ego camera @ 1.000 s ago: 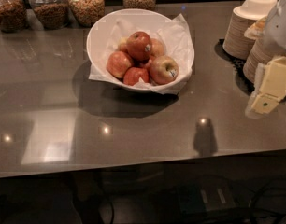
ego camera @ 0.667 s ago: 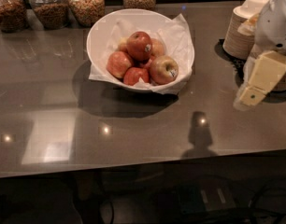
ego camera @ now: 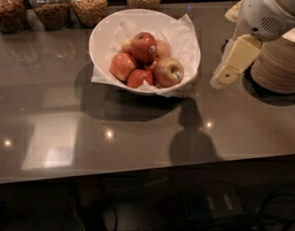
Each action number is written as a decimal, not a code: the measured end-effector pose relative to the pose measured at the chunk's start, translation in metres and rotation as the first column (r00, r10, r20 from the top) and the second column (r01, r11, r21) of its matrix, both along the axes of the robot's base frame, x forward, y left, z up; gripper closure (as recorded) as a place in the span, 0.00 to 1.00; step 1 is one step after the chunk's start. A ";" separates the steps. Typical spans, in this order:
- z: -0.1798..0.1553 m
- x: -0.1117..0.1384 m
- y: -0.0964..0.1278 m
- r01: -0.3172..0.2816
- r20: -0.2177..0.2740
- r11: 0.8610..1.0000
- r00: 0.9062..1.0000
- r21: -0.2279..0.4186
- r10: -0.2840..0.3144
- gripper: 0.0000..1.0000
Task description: Pick apple from white bowl
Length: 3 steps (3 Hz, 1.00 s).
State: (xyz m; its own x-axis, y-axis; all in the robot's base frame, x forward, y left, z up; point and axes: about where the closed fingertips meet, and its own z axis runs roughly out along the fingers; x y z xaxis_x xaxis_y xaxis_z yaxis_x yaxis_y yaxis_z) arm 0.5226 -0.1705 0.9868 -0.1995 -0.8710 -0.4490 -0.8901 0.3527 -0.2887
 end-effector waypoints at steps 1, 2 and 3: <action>0.006 0.030 0.019 -0.016 0.052 0.998 0.999 0.055 0.013 0.00; 0.009 0.056 0.038 -0.048 0.096 0.994 0.995 0.101 0.038 0.00; 0.004 0.081 0.059 -0.089 0.121 0.987 0.990 0.134 0.073 0.01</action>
Offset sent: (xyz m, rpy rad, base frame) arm 0.0961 0.0636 0.0119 0.1784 -0.1592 0.0900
